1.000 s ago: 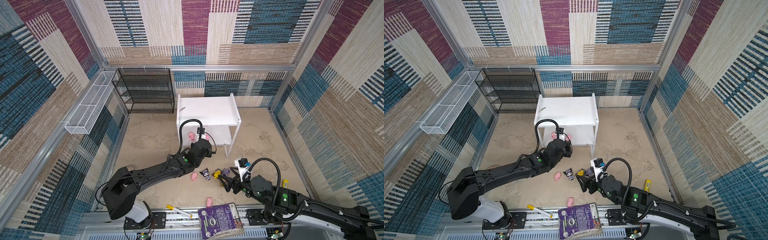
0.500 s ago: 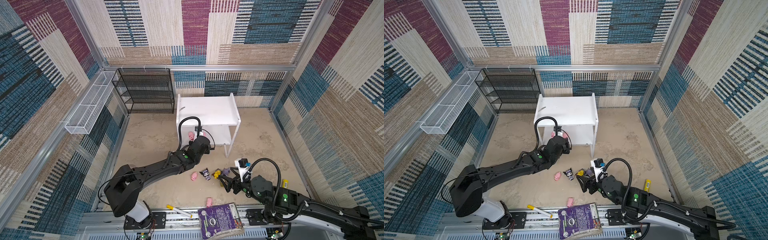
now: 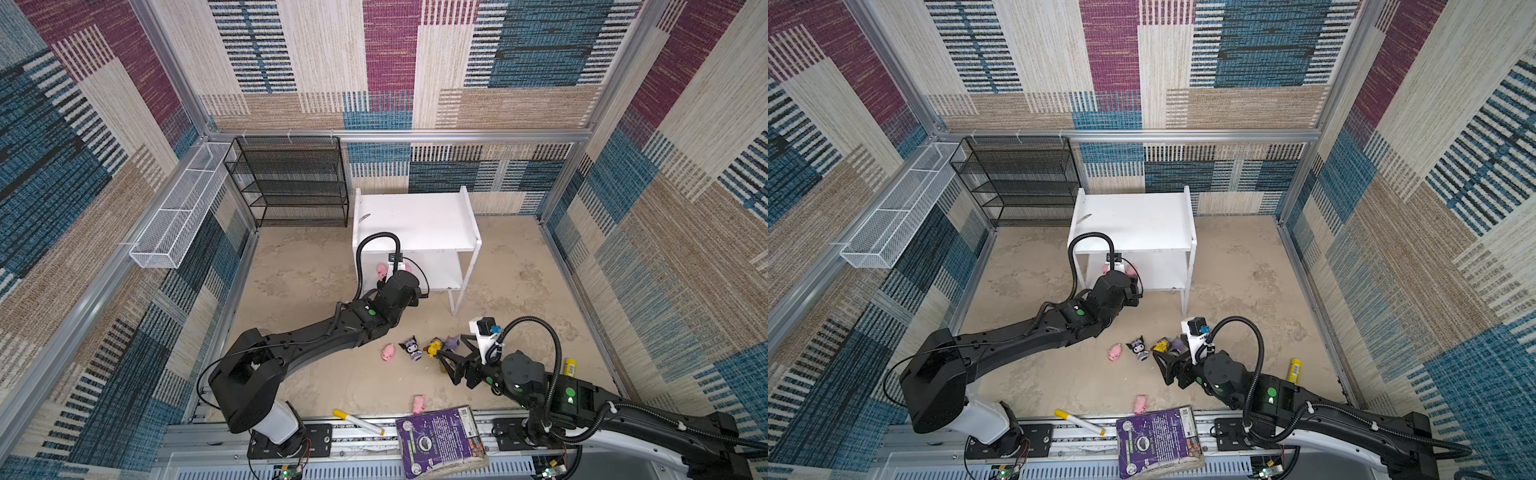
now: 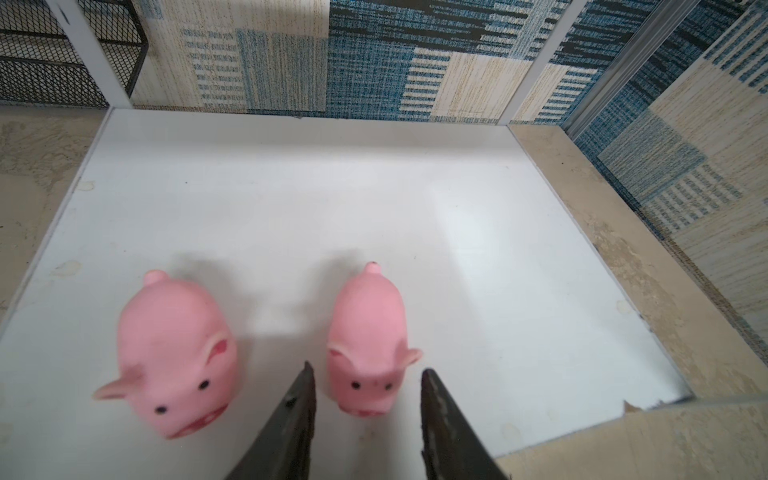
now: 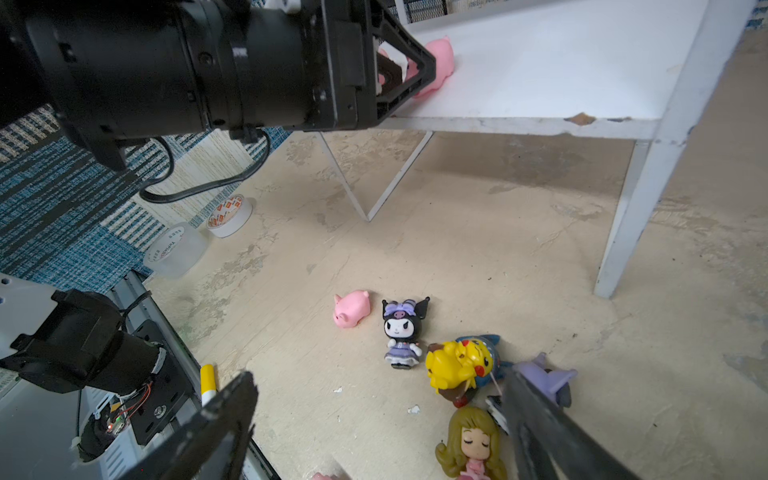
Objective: Place and organize the plastic toys onto the shelf
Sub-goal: 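Lower the pig onto the lower shelf beside the first pig, open left gripper, then withdraw the left gripper from the shelf back toward the figurines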
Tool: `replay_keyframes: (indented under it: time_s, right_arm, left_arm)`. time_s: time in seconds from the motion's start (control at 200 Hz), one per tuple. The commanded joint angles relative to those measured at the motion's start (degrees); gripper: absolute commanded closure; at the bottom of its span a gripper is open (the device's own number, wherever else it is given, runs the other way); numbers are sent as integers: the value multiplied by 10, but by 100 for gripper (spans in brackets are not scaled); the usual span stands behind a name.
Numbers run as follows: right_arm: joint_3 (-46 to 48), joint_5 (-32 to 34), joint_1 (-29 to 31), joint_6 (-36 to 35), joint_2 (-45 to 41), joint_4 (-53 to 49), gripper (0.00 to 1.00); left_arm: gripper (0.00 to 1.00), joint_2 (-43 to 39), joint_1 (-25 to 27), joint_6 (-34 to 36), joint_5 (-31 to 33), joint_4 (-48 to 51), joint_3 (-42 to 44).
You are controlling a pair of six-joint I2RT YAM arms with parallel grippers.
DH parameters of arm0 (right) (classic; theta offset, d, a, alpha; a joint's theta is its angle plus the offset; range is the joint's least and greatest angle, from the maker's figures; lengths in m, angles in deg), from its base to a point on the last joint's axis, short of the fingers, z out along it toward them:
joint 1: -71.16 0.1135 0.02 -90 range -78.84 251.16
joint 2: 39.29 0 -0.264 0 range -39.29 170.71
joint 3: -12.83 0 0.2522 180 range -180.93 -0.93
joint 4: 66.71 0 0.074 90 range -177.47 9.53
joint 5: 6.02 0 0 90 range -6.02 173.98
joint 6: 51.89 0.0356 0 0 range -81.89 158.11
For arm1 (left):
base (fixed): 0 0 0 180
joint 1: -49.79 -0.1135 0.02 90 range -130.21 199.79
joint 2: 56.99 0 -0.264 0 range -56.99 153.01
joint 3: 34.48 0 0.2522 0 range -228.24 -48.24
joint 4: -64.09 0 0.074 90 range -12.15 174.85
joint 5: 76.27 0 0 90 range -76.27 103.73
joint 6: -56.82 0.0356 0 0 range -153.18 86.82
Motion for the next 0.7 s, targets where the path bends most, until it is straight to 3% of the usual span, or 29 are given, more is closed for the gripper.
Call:
replay_keyframes:
  time_s: [0.0, 0.321, 0.696]
  right_arm:
    - [2, -2, 0, 3, 0, 4, 7]
    - [2, -2, 0, 0, 3, 8, 7]
    - [3, -1, 0, -6, 6, 14, 7]
  left_arm:
    - [55, -5, 0, -20, 6, -18, -1]
    - [45, -23, -1, -18, -3, -26, 11]
    - [51, -62, 6, -9, -34, -31, 41]
